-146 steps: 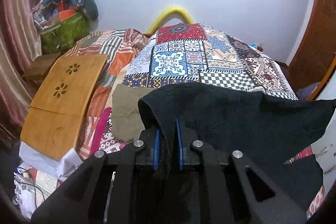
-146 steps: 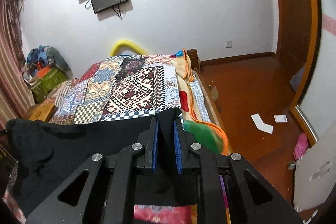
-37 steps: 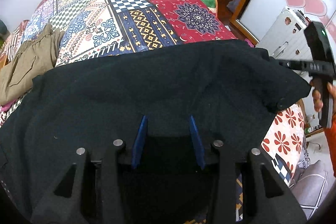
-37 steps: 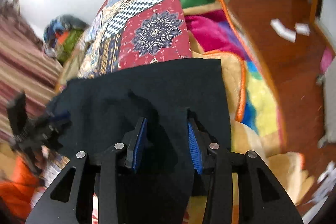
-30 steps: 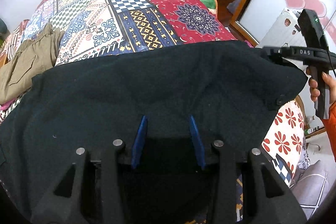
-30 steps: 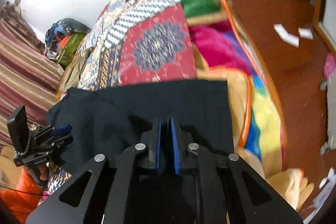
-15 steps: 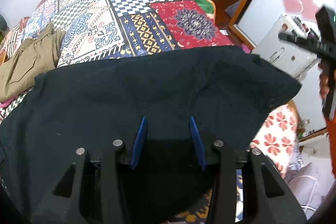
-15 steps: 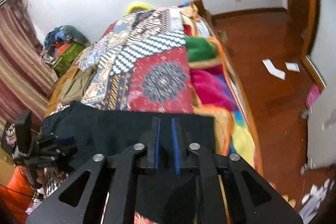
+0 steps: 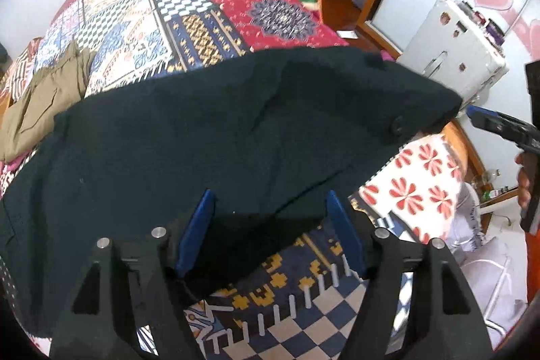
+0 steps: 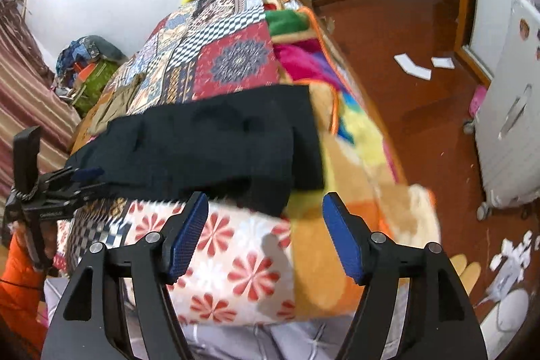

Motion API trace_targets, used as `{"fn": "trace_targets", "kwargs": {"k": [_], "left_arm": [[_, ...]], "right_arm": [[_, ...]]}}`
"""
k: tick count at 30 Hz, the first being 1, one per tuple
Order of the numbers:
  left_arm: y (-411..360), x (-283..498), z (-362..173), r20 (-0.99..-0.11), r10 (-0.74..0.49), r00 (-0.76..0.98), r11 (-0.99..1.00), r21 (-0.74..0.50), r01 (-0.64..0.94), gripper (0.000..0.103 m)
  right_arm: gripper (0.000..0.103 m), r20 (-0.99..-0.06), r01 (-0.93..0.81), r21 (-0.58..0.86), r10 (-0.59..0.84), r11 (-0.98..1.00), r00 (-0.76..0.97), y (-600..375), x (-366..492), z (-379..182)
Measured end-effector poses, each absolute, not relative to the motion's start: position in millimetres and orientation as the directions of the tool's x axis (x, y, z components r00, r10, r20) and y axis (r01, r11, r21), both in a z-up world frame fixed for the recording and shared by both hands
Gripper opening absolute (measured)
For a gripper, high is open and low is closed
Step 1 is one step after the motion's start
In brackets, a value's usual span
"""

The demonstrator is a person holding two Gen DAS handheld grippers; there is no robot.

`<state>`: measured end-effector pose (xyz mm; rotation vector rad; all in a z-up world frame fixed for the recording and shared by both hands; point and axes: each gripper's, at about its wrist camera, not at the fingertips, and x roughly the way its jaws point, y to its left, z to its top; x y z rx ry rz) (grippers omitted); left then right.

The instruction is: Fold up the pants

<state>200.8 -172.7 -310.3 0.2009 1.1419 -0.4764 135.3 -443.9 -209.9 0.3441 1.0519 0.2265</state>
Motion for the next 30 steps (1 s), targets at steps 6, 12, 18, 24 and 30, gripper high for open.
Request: {"fn": "trace_targets", "kwargs": {"k": [6, 12, 18, 24, 30], "left_arm": [[-174.8, 201.2, -317.3, -0.899, -0.220, 0.379, 0.887, -0.023, 0.460, 0.070], [-170.9, 213.3, -319.2, -0.898, -0.223, 0.379, 0.892, -0.031, 0.451, 0.032], [-168.3, 216.6, -314.7, -0.890, -0.267, 0.370, 0.889, -0.080, 0.450, 0.012], [-162.8, 219.0, -286.6, -0.855, -0.298, 0.424, 0.892, -0.091, 0.442, 0.008], [-151.3, 222.8, -247.9, -0.804, -0.313, 0.506, 0.905, -0.090, 0.416, 0.008]], "right_arm": [[0.067, -0.803, -0.055, 0.385, 0.364, 0.921, 0.472, -420.6, 136.0, -221.5], [0.067, -0.843, -0.035, 0.219, 0.207, 0.975, 0.496, -417.0, 163.0, -234.4], [0.016, -0.821, -0.103, 0.212, 0.234, 0.972, 0.521, -415.0, 186.7, -234.0], [0.008, -0.755, -0.175, 0.106, 0.194, 0.979, 0.627, -401.5, 212.6, -201.4], [0.007, -0.604, -0.189, 0.050, 0.180, 0.981, 0.777, -396.9, 235.7, -138.6]]}}
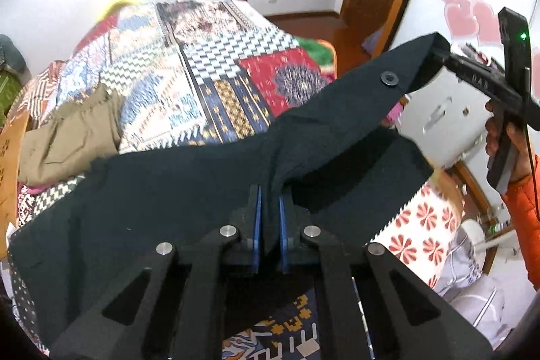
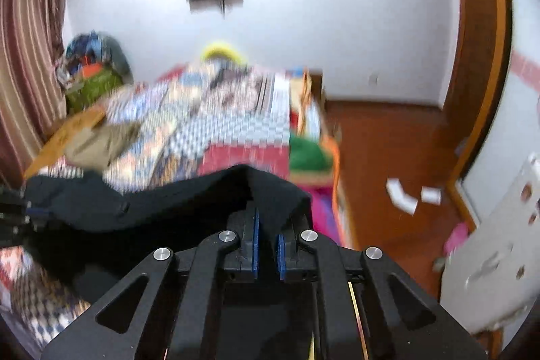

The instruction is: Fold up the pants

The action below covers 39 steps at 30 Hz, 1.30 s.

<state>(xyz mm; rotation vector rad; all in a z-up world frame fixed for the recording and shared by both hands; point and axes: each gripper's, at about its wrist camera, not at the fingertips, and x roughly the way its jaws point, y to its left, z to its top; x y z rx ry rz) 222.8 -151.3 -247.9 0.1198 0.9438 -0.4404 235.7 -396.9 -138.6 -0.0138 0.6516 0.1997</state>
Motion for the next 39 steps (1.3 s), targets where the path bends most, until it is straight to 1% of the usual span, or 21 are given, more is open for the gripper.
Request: {"fn": "trace_targets", "kwargs": {"k": [2, 4, 7, 11, 13, 15, 17, 21, 26, 27, 28, 29, 30, 31, 32, 33, 34, 35, 39], "left_arm": [[-149.1, 221.2, -246.2, -0.800, -0.325, 0.504, 0.904, -0.106, 0.415, 0.008], [-150.5, 218.3, -252.7, -0.808, -0.347, 0.476, 0.893, -0.131, 0.430, 0.008], [-160.8, 210.7, -278.4, -0.845, -0.359, 0.396, 0.877, -0.160, 0.453, 0.008], [-170.9, 198.4, -308.8, -0.881, -0.344, 0.324, 0.863, -0.161, 0.478, 0.008], [-171.2, 193.9, -310.4, -0.878, -0.348, 0.329, 0.861, -0.160, 0.483, 0.008], [-168.4, 194.9, -308.5, -0.875, -0.382, 0.296, 0.851, -0.208, 0.483, 0.008], [-166.0, 196.5, -306.6, -0.878, -0.392, 0.276, 0.846, -0.226, 0.483, 0.008], [-164.8, 194.6, -292.3, -0.877, -0.391, 0.278, 0.840, -0.217, 0.497, 0.009], [-164.0, 202.2, -262.8, -0.853, -0.396, 0.341, 0.842, -0.188, 0.506, 0.014], [-164.1, 208.0, -258.2, -0.847, -0.397, 0.353, 0.844, -0.186, 0.503, 0.016], [-164.1, 214.9, -252.7, -0.842, -0.397, 0.365, 0.847, -0.183, 0.498, 0.021], [-163.9, 221.6, -248.9, -0.837, -0.396, 0.377, 0.851, -0.181, 0.493, 0.025], [-164.5, 228.3, -246.0, -0.833, -0.393, 0.389, 0.855, -0.176, 0.487, 0.026], [-165.6, 236.3, -244.3, -0.831, -0.389, 0.399, 0.859, -0.170, 0.484, 0.028], [-166.9, 243.8, -244.2, -0.829, -0.385, 0.405, 0.860, -0.164, 0.483, 0.031], [-169.6, 254.5, -246.1, -0.830, -0.380, 0.409, 0.861, -0.155, 0.484, 0.033], [-171.2, 264.1, -250.1, -0.834, -0.370, 0.411, 0.866, -0.148, 0.478, 0.034], [-172.5, 274.0, -255.5, -0.841, -0.360, 0.404, 0.870, -0.147, 0.471, 0.034], [-179.9, 312.2, -287.8, -0.875, -0.325, 0.358, 0.882, -0.144, 0.449, 0.034]], "right_arm": [[0.007, -0.571, -0.191, 0.037, 0.178, 0.981, 0.801, -397.2, 233.3, -128.7], [0.007, -0.579, -0.190, 0.030, 0.172, 0.981, 0.797, -399.1, 229.1, -135.3], [0.007, -0.653, -0.167, 0.033, 0.148, 0.985, 0.743, -408.7, 220.6, -167.4], [0.007, -0.766, -0.123, 0.104, 0.158, 0.987, 0.623, -434.3, 194.2, -219.8], [0.007, -0.808, -0.103, 0.114, 0.152, 0.988, 0.569, -442.9, 180.4, -240.4], [0.007, -0.844, -0.089, 0.129, 0.157, 0.988, 0.513, -448.2, 170.0, -255.7], [0.007, -0.868, -0.067, 0.147, 0.161, 0.987, 0.469, -454.7, 162.2, -265.4], [0.007, -0.868, -0.014, 0.174, 0.160, 0.985, 0.469, -474.1, 156.0, -255.8], [0.008, -0.832, 0.005, 0.193, 0.161, 0.981, 0.530, -484.4, 171.6, -225.8], [0.010, -0.824, -0.004, 0.199, 0.169, 0.980, 0.540, -480.4, 178.1, -222.3], [0.011, -0.816, -0.013, 0.206, 0.180, 0.978, 0.550, -478.1, 185.1, -218.4], [0.016, -0.807, -0.025, 0.215, 0.192, 0.976, 0.558, -475.0, 192.1, -215.2], [0.020, -0.801, -0.037, 0.223, 0.204, 0.974, 0.563, -470.7, 199.1, -214.5], [0.022, -0.793, -0.056, 0.228, 0.219, 0.972, 0.568, -464.7, 207.8, -212.9], [0.025, -0.790, -0.068, 0.228, 0.225, 0.971, 0.570, -461.6, 212.5, -213.8], [0.030, -0.788, -0.084, 0.229, 0.236, 0.970, 0.569, -455.8, 220.1, -214.6], [0.033, -0.787, -0.095, 0.233, 0.246, 0.968, 0.566, -452.5, 225.6, -215.6], [0.035, -0.788, -0.105, 0.237, 0.255, 0.966, 0.560, -448.1, 232.8, -218.8], [0.036, -0.817, -0.124, 0.234, 0.264, 0.964, 0.513, -438.6, 258.3, -237.2]]}}
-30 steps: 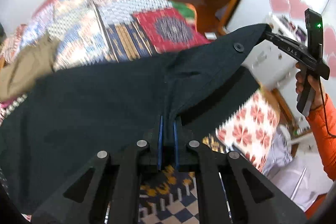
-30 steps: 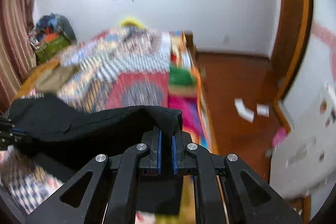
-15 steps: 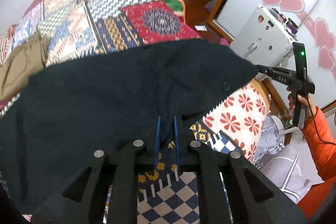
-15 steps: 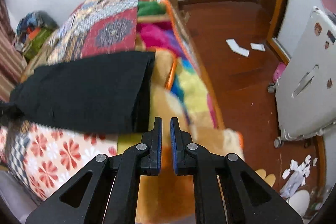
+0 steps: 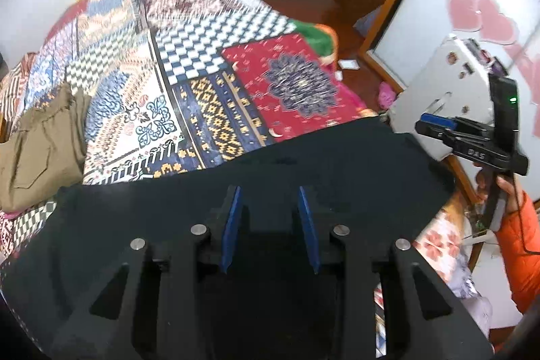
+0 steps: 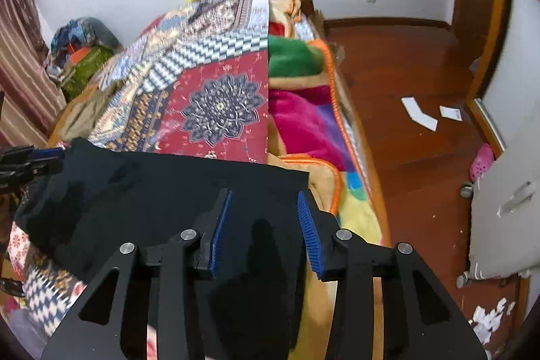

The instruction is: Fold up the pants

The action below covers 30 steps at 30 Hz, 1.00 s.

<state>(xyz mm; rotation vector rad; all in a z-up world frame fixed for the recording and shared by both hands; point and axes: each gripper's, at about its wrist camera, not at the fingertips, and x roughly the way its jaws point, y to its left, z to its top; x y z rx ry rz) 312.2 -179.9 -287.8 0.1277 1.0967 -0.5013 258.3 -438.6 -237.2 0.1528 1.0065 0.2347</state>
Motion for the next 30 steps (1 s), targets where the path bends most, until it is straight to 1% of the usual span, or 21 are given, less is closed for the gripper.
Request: {"fn": "trace_targets", "kwargs": {"k": [4, 5, 6, 7, 9, 11, 15, 17, 20, 23, 30], "left_arm": [[-184.0, 334.2, -325.5, -0.909, -0.296, 0.293, 0.886, -0.147, 0.439, 0.034], [-184.0, 336.4, -332.3, -0.917, -0.283, 0.282, 0.889, -0.141, 0.436, 0.034], [-183.4, 338.9, -339.7, -0.924, -0.271, 0.269, 0.893, -0.136, 0.430, 0.034], [-180.8, 341.1, -347.8, -0.931, -0.260, 0.256, 0.897, -0.134, 0.420, 0.034], [-175.0, 343.4, -357.7, -0.934, -0.266, 0.239, 0.903, -0.154, 0.402, 0.034], [-172.6, 342.0, -357.9, -0.930, -0.275, 0.246, 0.903, -0.161, 0.399, 0.034], [-180.1, 335.7, -359.0, -0.934, -0.230, 0.275, 0.901, -0.097, 0.422, 0.035], [-183.8, 331.9, -358.8, -0.934, -0.209, 0.291, 0.900, -0.067, 0.431, 0.035], [-183.2, 334.9, -360.8, -0.933, -0.211, 0.293, 0.903, -0.072, 0.423, 0.035], [-179.6, 335.7, -359.8, -0.931, -0.211, 0.297, 0.910, -0.076, 0.408, 0.035], [-179.4, 333.4, -358.0, -0.929, -0.196, 0.313, 0.914, -0.058, 0.401, 0.036]], "right_arm": [[0.036, -0.874, -0.120, 0.216, 0.246, 0.969, 0.418, -433.5, 285.1, -266.5], [0.040, -0.885, -0.120, 0.208, 0.239, 0.971, 0.399, -435.8, 288.7, -270.5], [0.045, -0.897, -0.120, 0.202, 0.233, 0.972, 0.375, -435.8, 292.8, -277.0], [0.047, -0.910, -0.117, 0.198, 0.227, 0.973, 0.347, -435.6, 296.8, -286.0], [0.048, -0.911, -0.121, 0.216, 0.244, 0.969, 0.331, -438.4, 298.2, -292.3], [0.047, -0.900, -0.123, 0.231, 0.260, 0.965, 0.351, -440.7, 296.4, -292.4], [0.030, -0.883, -0.122, 0.234, 0.264, 0.964, 0.388, -441.5, 293.4, -288.7], [0.026, -0.879, -0.125, 0.233, 0.264, 0.964, 0.398, -440.3, 290.2, -287.1], [0.019, -0.873, -0.146, 0.184, 0.230, 0.972, 0.431, -433.4, 285.1, -281.3], [0.018, -0.860, -0.150, 0.126, 0.184, 0.981, 0.476, -430.6, 285.0, -271.9], [0.016, -0.812, -0.146, 0.056, 0.130, 0.988, 0.570, -427.0, 280.8, -249.0]]}}
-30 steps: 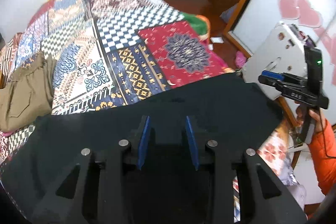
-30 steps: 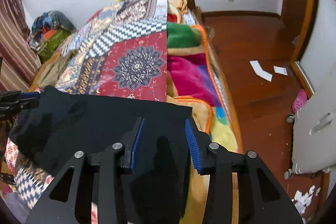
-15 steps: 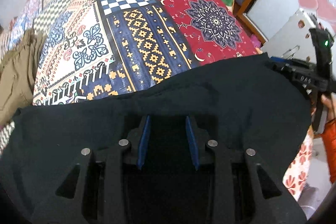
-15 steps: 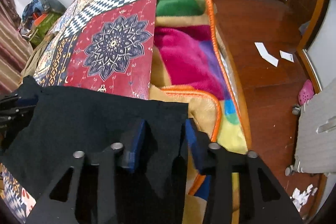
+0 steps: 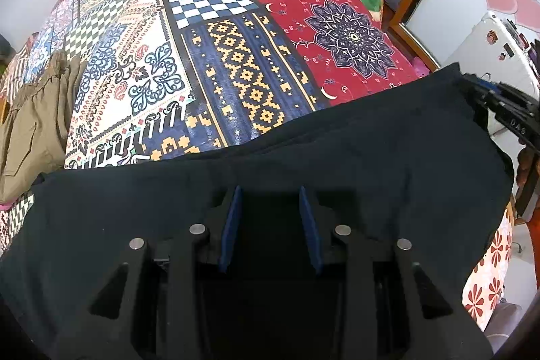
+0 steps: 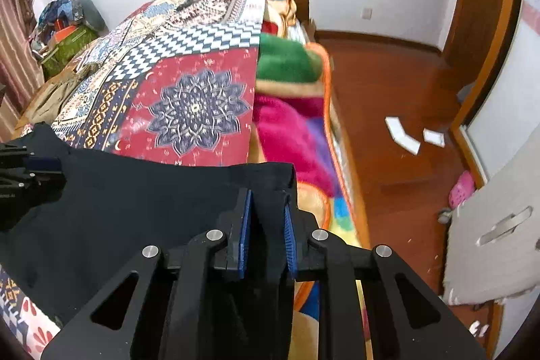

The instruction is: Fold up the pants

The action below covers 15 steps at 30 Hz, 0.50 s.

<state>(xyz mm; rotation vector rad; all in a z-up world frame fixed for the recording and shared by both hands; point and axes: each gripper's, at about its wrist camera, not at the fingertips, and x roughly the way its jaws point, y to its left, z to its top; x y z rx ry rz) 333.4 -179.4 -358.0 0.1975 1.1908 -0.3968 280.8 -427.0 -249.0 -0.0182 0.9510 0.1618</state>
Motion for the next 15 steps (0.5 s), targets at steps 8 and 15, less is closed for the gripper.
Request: {"fn": "trace_targets", "kwargs": {"k": [8, 15], "left_arm": [[-178.2, 333.4, -355.7, -0.926, -0.194, 0.323, 0.918, -0.055, 0.393, 0.037], [-181.3, 331.5, -347.9, -0.919, -0.188, 0.346, 0.915, -0.036, 0.401, 0.044]], "right_arm": [[0.016, -0.808, -0.150, 0.037, 0.118, 0.988, 0.577, -425.6, 276.7, -242.0], [0.012, -0.772, -0.156, -0.021, 0.083, 0.988, 0.630, -418.5, 278.2, -227.5]]}}
